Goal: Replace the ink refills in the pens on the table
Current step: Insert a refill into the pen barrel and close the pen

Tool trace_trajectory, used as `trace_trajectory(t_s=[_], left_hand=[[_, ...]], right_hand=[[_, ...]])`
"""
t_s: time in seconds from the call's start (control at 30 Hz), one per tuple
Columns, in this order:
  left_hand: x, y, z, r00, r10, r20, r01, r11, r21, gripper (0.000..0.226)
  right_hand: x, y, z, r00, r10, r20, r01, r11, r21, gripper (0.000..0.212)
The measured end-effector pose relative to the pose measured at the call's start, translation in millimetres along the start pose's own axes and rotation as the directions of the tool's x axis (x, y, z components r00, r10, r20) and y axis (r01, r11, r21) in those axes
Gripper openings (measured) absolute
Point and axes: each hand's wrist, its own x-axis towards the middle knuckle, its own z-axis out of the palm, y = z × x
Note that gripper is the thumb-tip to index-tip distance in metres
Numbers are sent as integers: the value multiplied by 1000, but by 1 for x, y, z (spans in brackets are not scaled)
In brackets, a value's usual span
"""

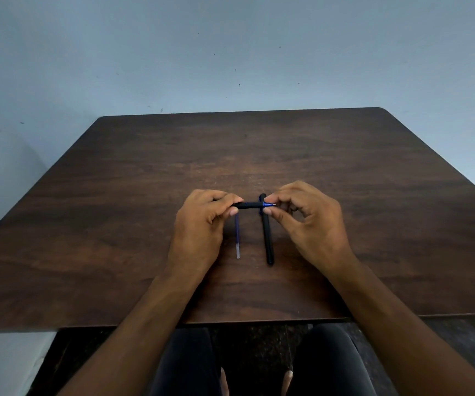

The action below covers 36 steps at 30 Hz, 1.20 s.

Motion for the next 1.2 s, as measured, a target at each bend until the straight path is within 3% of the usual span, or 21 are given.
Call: trace_trajectory(t_s=[0.43,0.67,0.77,0.87,1.0,1.2], left_hand=[[0,-3,-2,1000,-27,13,27,999,-35,22],[1,-3,0,999,-32,-5,32,999,-8,21],[0,-2,-1,998,-55,-13,55,998,-25,22],[1,-1,0,998,-62,15,63,998,-13,22],[1,0,0,998,-51,39,51,999,2,21],[1,0,-2,996,-77,47,78,997,-17,21]], right_hand=[[-1,3,2,998,-56,25,58,993,-102,11],[3,-6,-6,996,68,52,-67,998,-13,22],[9,-3,-21,988,156,-7,-156,987,-26,14],[18,5,-37,947,318,-50,-321,940,-113,8],[29,13,-43,865,502,-4,-494,850,-181,7],[53,3,-26,734,663,145,-607,737,-296,19]])
